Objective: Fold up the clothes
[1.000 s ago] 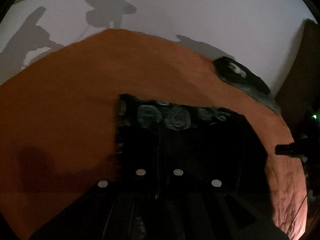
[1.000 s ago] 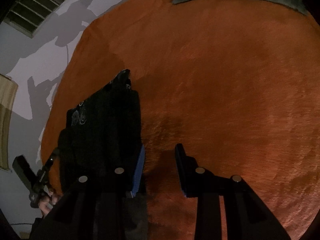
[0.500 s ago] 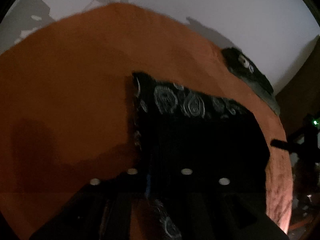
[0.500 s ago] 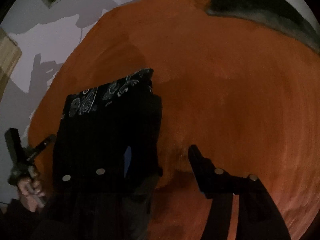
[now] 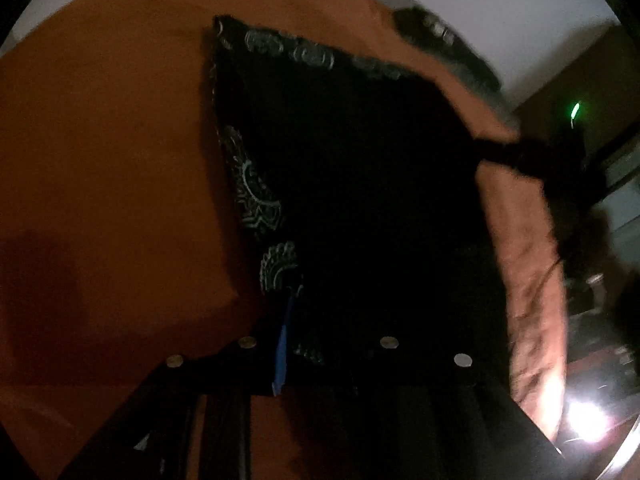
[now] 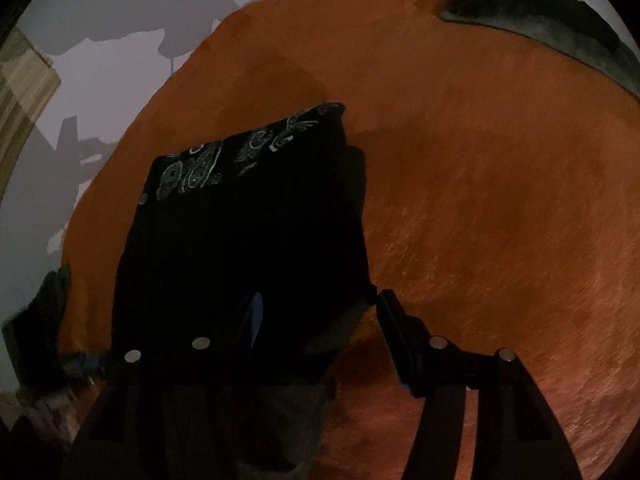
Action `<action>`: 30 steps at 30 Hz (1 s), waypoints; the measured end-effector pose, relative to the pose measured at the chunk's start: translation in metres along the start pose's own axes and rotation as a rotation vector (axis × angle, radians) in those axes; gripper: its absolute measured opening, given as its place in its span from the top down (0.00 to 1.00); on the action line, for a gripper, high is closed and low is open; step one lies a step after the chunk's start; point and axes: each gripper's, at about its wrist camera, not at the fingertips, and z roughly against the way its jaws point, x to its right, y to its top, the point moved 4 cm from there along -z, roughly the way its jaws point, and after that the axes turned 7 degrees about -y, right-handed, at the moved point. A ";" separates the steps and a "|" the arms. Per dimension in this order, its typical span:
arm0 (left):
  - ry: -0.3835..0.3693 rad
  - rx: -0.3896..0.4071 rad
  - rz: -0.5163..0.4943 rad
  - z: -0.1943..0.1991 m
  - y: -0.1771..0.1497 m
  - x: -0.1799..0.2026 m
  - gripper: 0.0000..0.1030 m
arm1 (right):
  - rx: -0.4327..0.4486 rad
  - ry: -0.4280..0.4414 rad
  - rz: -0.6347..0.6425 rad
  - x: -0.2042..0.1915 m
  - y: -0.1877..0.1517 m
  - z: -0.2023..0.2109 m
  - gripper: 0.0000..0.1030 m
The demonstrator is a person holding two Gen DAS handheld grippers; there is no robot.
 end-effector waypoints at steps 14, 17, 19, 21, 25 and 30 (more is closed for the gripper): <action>-0.054 0.077 0.074 0.026 -0.018 0.003 1.00 | -0.022 0.021 -0.098 0.022 -0.010 0.009 0.43; -0.095 0.030 0.076 0.018 -0.021 0.009 0.93 | -0.057 0.058 -0.143 0.028 -0.020 0.009 0.43; -0.097 0.006 0.067 0.010 -0.022 0.015 0.78 | -0.077 0.085 -0.162 0.029 -0.030 0.009 0.43; -0.062 0.004 0.056 0.001 -0.024 0.017 0.68 | -0.074 0.070 -0.135 0.025 -0.039 0.011 0.43; 0.043 0.015 0.043 -0.010 -0.030 0.018 0.94 | -0.065 0.049 -0.102 0.022 -0.047 0.015 0.43; 0.084 0.054 0.085 0.006 -0.038 0.011 0.99 | -0.060 0.036 -0.171 0.031 -0.048 0.032 0.43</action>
